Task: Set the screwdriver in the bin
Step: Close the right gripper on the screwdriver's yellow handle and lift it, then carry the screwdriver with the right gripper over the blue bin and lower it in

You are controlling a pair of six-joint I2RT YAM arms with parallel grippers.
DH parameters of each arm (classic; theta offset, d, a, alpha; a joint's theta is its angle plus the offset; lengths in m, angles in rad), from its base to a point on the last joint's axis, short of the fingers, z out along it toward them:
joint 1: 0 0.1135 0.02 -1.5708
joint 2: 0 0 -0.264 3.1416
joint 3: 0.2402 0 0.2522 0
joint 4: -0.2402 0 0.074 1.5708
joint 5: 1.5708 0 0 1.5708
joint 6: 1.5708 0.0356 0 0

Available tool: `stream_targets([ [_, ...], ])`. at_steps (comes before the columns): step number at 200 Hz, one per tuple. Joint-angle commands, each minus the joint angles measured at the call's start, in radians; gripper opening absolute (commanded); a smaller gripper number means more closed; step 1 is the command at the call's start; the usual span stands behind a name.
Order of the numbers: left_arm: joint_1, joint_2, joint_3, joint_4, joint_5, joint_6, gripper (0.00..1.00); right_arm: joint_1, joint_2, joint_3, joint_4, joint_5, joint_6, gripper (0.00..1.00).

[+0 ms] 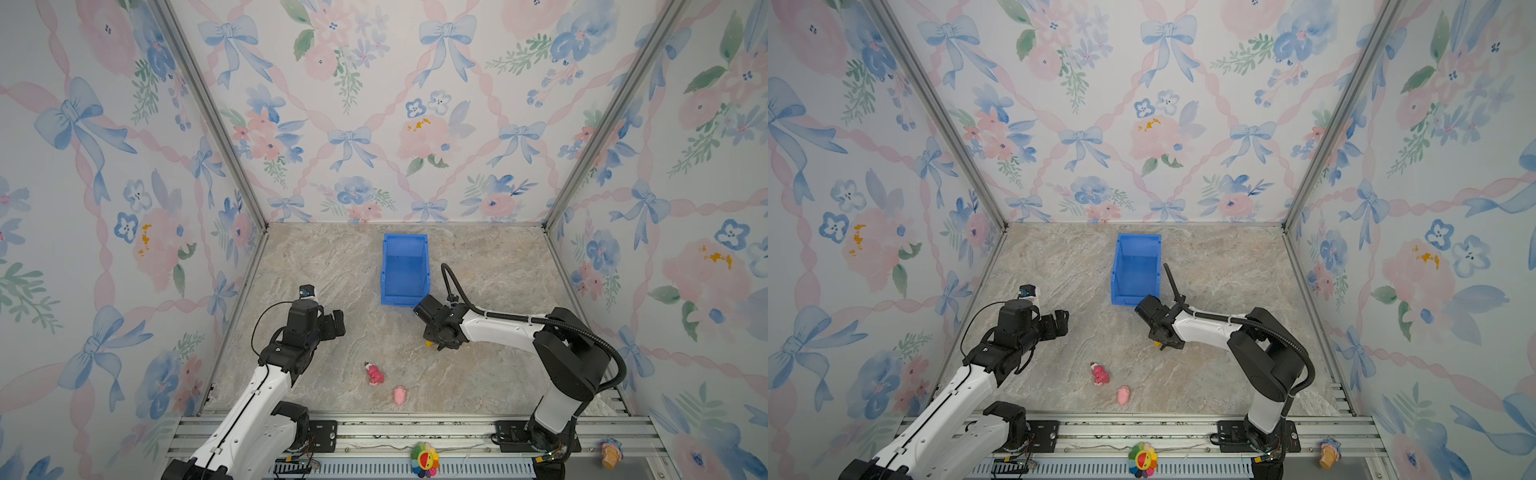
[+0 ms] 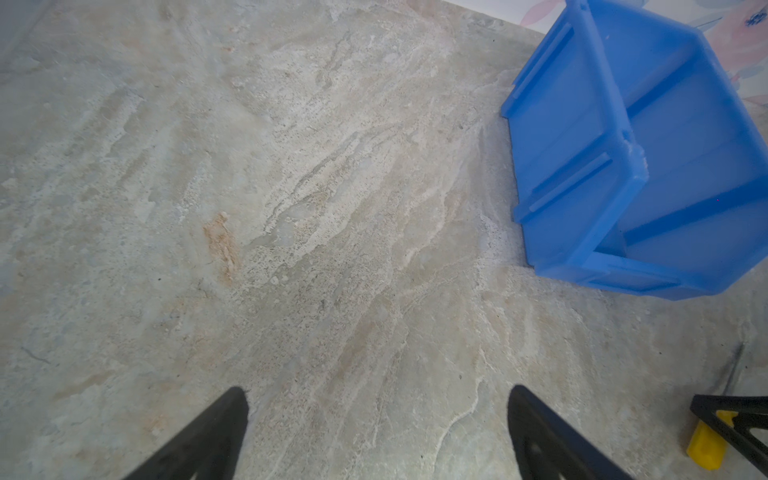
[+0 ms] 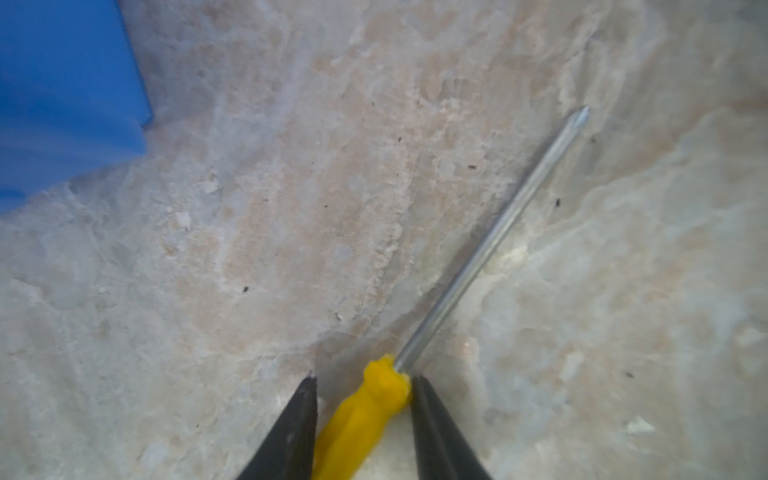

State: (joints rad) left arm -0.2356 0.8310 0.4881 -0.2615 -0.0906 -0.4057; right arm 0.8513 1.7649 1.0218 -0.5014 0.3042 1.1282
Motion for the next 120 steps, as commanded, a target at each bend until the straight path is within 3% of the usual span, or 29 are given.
stream_targets([
  [1, -0.017, -0.034, 0.001, -0.013, -0.027, -0.005, 0.98, 0.025, 0.069, -0.03, -0.104, -0.071, 0.04, 0.32],
  [44, -0.065, -0.035, -0.005, -0.012, -0.051, -0.008, 0.98, 0.035, 0.022, -0.044, -0.148, -0.025, 0.064, 0.22],
  [92, -0.099, -0.031, -0.021, -0.008, -0.018, -0.051, 0.98, 0.07, -0.033, -0.097, -0.142, -0.002, -0.014, 0.0],
  [120, -0.109, -0.016, -0.026, 0.001, -0.012, -0.05, 0.98, 0.12, -0.103, -0.071, -0.19, 0.074, -0.064, 0.0],
])
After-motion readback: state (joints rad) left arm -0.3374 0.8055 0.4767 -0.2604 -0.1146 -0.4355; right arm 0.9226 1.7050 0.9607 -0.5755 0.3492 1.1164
